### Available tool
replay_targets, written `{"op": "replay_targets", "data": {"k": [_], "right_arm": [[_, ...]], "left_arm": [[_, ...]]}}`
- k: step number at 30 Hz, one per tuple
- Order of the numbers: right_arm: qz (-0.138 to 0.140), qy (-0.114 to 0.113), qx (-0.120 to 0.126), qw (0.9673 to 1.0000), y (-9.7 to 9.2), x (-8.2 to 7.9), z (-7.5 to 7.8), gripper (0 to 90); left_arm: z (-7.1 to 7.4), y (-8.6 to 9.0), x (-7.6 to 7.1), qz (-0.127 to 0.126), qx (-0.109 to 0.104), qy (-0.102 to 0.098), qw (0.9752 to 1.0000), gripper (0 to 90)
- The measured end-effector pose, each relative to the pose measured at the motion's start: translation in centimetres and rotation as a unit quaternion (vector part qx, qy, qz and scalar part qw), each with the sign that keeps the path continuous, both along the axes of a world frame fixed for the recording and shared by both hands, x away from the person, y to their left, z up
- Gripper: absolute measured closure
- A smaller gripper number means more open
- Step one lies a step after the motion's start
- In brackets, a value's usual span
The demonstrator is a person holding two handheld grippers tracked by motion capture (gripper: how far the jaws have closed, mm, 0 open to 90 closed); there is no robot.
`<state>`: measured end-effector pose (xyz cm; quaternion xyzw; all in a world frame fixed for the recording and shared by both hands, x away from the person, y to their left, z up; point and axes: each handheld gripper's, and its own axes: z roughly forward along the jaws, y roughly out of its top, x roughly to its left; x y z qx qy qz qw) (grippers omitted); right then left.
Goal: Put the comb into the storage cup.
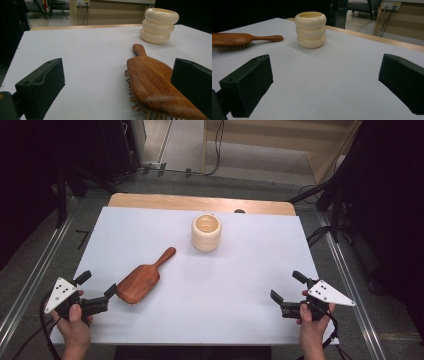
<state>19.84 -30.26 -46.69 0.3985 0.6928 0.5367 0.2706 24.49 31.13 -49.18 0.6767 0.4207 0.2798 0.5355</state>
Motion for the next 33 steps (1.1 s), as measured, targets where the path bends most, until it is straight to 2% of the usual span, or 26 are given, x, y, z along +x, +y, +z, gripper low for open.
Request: {"op": "replay_targets", "data": {"k": [10,18,26,29,33], "right_arm": [[0.030,0.000,0.011,0.9995,2.4,2.3,1.9,0.0],[0.067,0.013,0.018,0.9975,4.7,4.4,3.3,0.0],[0.098,0.024,0.007,0.9949,7.0,6.3,4.0,0.0],[0.098,0.025,0.008,0.9948,7.5,6.6,4.1,5.3],[0.114,0.030,0.001,0.9930,8.9,7.6,4.2,6.4]], "left_arm": [[0.0,-0.1,0.0,0.001,0.002,0.000,1.0000,0.0],[0.0,0.0,-0.1,-0.001,0.001,-0.001,1.0000,0.0],[0.0,-0.1,-0.1,-0.002,0.004,-0.001,1.0000,0.0],[0.0,-0.1,-0.1,-0.001,0.004,-0.003,1.0000,0.0],[0.0,-0.1,-0.2,-0.002,0.004,-0.003,1.0000,0.0]]}}
